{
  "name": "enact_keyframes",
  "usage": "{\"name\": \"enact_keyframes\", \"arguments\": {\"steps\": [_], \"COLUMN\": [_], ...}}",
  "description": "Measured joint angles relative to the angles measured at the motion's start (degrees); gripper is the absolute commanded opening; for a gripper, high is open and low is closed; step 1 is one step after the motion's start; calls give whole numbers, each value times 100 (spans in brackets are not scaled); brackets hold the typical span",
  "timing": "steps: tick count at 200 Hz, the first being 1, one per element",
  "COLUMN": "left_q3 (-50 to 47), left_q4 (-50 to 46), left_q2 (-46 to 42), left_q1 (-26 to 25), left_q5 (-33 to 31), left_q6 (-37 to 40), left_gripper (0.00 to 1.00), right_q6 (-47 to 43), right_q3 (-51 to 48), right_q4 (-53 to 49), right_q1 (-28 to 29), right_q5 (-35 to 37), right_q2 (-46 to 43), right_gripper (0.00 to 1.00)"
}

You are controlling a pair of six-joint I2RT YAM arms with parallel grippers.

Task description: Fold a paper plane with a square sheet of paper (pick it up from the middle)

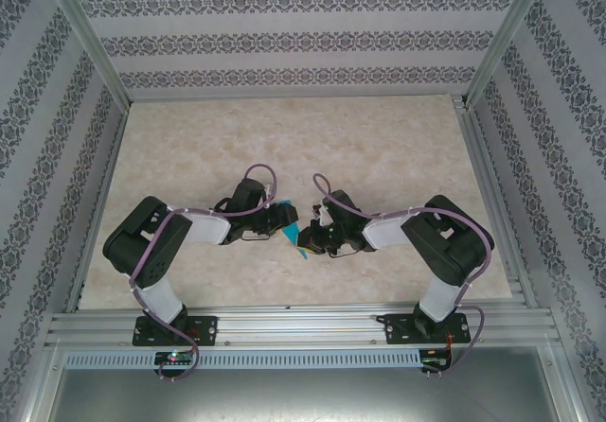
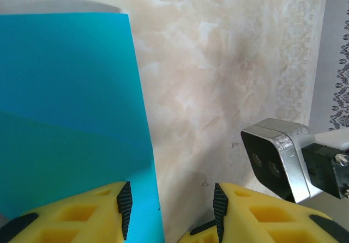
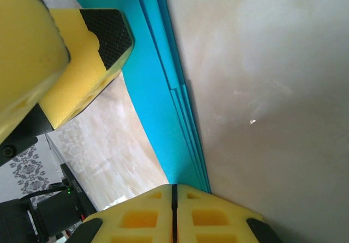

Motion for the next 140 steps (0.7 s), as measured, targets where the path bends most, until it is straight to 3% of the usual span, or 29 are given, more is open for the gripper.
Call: {"name": "enact_keyframes", "arguments": {"steps": [140], "left_q3": [74], "left_q4": [-157], "left_q2": [31], "left_q1": [0], "left_q5": [-26], "left_q6": [-9], "left_gripper": [45], "right_q6": [-136], "right_q3": [-474], "right_q4": [278], "right_q1": [61], "right_q5": [2], "right_q2": [-282], "right_gripper": [10]}}
